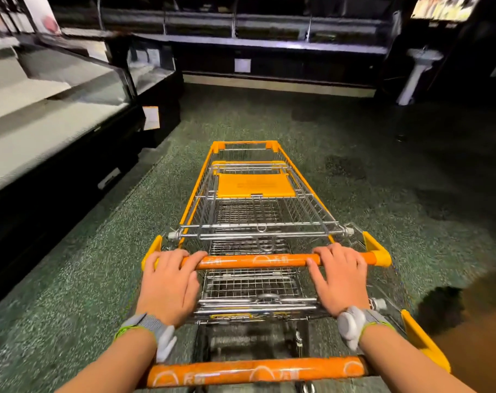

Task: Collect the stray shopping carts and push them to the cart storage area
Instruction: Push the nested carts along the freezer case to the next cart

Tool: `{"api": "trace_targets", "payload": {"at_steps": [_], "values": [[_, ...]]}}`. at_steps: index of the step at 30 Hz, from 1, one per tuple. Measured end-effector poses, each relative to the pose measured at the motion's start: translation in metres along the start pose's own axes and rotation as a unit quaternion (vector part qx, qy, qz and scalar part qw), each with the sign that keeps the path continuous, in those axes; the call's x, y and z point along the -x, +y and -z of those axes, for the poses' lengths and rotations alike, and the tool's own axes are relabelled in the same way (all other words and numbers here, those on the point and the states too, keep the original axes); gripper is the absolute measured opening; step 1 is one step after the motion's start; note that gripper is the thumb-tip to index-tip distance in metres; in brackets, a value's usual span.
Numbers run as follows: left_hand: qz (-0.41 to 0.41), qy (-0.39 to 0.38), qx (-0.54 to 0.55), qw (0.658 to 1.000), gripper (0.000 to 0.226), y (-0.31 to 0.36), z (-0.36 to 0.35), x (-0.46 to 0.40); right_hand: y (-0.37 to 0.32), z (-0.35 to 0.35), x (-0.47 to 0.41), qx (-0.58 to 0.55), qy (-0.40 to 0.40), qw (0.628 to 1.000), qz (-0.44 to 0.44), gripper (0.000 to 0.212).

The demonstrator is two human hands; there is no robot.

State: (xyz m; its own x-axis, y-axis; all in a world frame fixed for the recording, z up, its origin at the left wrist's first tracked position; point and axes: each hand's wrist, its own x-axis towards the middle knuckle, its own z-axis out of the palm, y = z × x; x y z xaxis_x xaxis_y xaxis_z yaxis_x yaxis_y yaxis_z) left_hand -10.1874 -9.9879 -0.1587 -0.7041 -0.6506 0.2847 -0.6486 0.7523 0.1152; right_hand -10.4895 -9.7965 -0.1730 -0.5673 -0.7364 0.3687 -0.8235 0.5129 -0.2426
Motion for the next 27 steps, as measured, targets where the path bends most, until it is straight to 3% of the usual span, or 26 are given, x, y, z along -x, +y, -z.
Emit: {"api": "trace_targets", "payload": {"at_steps": [6,12,18,27], "values": [[-0.005,-0.008,0.003,1.0,0.047,-0.027,-0.04,-0.155,0.022,-0.059,-0.151,0.014,-0.012,1.0,0.006,0.045],[0.0,0.001,0.001,1.0,0.047,-0.045,-0.07,-0.269,0.037,-0.1,-0.262,0.006,0.009,1.0,0.013,0.038],[0.01,-0.003,-0.011,1.0,0.047,-0.063,-0.119,-0.438,0.07,-0.163,-0.436,0.007,0.02,1.0,0.022,0.031],[0.029,0.024,-0.024,0.999,0.048,-0.08,-0.171,-0.632,0.109,-0.232,-0.639,-0.003,0.011,0.999,0.04,0.036]]}}
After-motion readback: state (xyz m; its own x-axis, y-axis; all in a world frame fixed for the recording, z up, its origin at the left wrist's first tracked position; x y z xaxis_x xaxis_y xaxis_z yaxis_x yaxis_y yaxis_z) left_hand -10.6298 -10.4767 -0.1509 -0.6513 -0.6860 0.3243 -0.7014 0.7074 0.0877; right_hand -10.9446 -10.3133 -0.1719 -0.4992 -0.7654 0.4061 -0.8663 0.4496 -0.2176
